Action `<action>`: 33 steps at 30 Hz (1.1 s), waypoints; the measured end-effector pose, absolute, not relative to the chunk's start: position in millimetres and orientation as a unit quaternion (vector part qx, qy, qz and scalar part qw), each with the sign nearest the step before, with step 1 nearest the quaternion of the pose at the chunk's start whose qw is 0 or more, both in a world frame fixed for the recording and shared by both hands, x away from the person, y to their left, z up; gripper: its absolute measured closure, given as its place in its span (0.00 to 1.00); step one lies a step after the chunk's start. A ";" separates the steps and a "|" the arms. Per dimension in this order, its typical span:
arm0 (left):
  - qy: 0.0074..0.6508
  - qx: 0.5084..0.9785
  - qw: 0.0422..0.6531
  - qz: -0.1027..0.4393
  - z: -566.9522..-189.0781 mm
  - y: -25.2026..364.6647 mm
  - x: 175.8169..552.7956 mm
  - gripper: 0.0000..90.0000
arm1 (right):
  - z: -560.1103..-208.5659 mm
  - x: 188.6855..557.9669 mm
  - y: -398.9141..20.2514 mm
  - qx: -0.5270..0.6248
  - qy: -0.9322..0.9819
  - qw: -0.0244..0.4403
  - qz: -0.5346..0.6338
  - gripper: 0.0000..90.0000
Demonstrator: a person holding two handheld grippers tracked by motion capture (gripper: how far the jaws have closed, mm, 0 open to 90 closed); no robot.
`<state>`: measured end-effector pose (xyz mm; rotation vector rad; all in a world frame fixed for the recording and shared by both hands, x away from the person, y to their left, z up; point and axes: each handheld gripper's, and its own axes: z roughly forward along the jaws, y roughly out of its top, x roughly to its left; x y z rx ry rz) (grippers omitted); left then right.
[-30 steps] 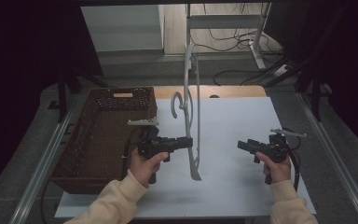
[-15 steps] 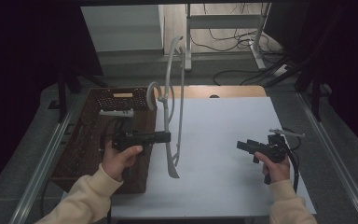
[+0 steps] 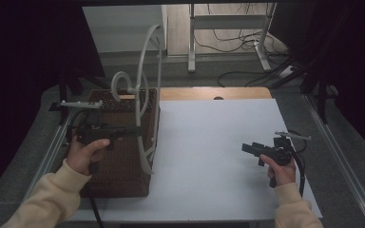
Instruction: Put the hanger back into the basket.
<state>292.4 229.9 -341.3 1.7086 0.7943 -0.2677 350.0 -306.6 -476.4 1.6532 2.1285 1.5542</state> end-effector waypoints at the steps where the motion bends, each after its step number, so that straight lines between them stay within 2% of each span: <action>1: 0.339 0.733 0.579 -0.114 -341.2 233.7 292.4 0.91 | -476.4 350.0 -306.6 0.531 0.684 0.015 0.500 0.36; 17: 0.361 0.756 0.536 -0.102 -342.2 302.9 300.8 0.91 | -479.5 351.5 -306.7 0.538 0.681 0.012 0.496 0.36; 33: 0.367 0.799 0.470 -0.081 -355.3 344.2 313.2 0.91 | -482.8 353.6 -309.2 0.545 0.676 0.010 0.495 0.36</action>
